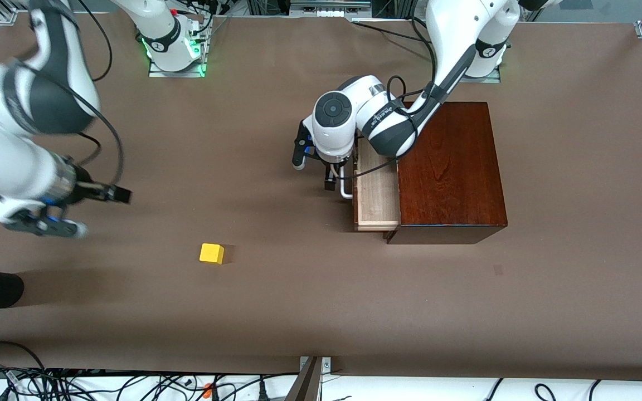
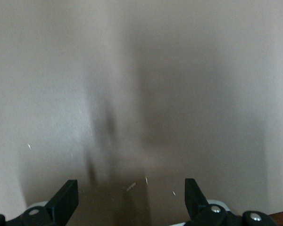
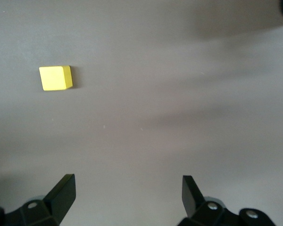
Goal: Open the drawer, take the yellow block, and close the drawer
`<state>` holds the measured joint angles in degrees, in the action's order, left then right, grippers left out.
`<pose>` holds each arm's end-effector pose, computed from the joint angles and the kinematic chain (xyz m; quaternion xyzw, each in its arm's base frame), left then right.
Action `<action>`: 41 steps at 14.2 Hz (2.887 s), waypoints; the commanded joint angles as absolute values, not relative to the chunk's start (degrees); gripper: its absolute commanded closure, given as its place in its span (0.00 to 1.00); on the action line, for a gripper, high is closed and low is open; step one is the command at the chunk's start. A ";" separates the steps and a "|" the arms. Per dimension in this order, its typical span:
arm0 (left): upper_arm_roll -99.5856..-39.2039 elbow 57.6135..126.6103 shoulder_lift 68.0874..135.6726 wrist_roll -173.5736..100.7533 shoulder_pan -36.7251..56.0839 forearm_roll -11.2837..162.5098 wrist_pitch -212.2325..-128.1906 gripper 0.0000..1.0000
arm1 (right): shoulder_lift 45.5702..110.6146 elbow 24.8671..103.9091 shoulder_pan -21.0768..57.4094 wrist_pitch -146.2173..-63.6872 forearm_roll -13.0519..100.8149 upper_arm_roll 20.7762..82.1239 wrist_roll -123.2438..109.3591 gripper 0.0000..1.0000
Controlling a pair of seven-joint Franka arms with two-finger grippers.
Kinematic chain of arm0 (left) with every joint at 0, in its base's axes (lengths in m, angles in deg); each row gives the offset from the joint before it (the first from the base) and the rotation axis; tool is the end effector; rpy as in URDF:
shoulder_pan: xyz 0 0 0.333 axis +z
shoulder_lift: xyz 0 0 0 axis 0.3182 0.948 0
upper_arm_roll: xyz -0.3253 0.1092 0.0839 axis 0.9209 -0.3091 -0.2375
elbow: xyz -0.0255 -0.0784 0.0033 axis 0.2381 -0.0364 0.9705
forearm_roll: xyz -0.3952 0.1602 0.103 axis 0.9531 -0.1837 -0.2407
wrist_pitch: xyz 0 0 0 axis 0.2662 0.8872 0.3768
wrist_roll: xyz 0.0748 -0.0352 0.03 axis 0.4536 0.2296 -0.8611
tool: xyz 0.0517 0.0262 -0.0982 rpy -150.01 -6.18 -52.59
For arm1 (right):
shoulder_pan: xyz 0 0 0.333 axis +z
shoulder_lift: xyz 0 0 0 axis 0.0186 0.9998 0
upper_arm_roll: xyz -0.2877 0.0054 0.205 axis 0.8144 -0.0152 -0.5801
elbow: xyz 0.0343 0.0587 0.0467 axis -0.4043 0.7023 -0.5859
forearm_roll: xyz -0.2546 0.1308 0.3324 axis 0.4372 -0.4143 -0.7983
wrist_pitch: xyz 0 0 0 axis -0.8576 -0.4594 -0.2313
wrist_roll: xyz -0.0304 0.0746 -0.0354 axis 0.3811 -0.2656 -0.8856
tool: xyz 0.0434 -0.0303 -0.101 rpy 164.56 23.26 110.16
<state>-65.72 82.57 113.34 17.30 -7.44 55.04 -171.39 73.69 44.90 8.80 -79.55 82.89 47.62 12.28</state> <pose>0.5362 -0.5168 0.2712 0.6558 -0.7525 -0.0531 0.0287 0.6985 0.0738 0.5327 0.9947 -0.0684 -0.0685 0.0354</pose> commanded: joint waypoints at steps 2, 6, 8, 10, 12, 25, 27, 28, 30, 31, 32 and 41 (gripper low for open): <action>-66.88 83.10 110.54 16.71 -6.06 52.82 -165.38 0.00 | 67.21 48.76 8.63 -77.75 82.40 50.21 7.51 0.00; -68.21 83.45 109.48 16.54 -5.27 52.56 -162.91 0.00 | 64.21 52.90 8.63 -80.65 82.05 53.90 0.74 0.00; -68.56 83.45 109.48 16.62 -4.83 52.47 -162.82 0.00 | 64.03 52.82 8.63 -80.21 81.96 54.35 0.46 0.00; -68.47 83.54 109.39 16.71 -3.60 52.47 -162.65 0.00 | 63.59 52.73 7.32 -79.86 81.96 54.00 0.46 0.00; -68.47 83.54 109.31 16.97 -2.37 52.38 -160.99 0.00 | 63.42 52.64 4.16 -79.86 81.87 51.03 0.46 0.00; -67.77 82.84 96.05 9.69 8.51 69.15 -149.92 0.00 | 60.43 52.64 1.42 -78.63 81.70 48.02 1.61 0.00; -67.77 81.88 92.10 4.35 12.39 69.96 -146.41 0.00 | 60.43 52.73 1.42 -79.24 81.34 48.11 1.52 0.00; -68.29 81.18 90.69 0.84 12.75 69.70 -143.69 0.00 | 60.43 52.82 1.42 -79.42 81.34 48.11 1.52 0.00; -68.65 80.82 88.31 -6.63 14.50 68.91 -140.51 0.00 | 60.43 52.91 1.42 -79.86 80.21 48.37 1.26 0.00; -68.47 80.99 86.91 -8.15 16.51 68.12 -139.98 0.00 | 60.52 52.91 1.42 -80.21 80.20 48.46 0.82 0.00; -68.56 80.99 85.76 -8.34 17.92 66.72 -139.36 0.00 | 60.52 52.82 1.42 -80.04 80.20 48.46 0.81 0.00; -88.76 85.57 75.91 -25.81 12.05 65.04 -140.05 0.00 | 60.87 52.29 1.42 -79.42 80.29 48.46 1.52 0.00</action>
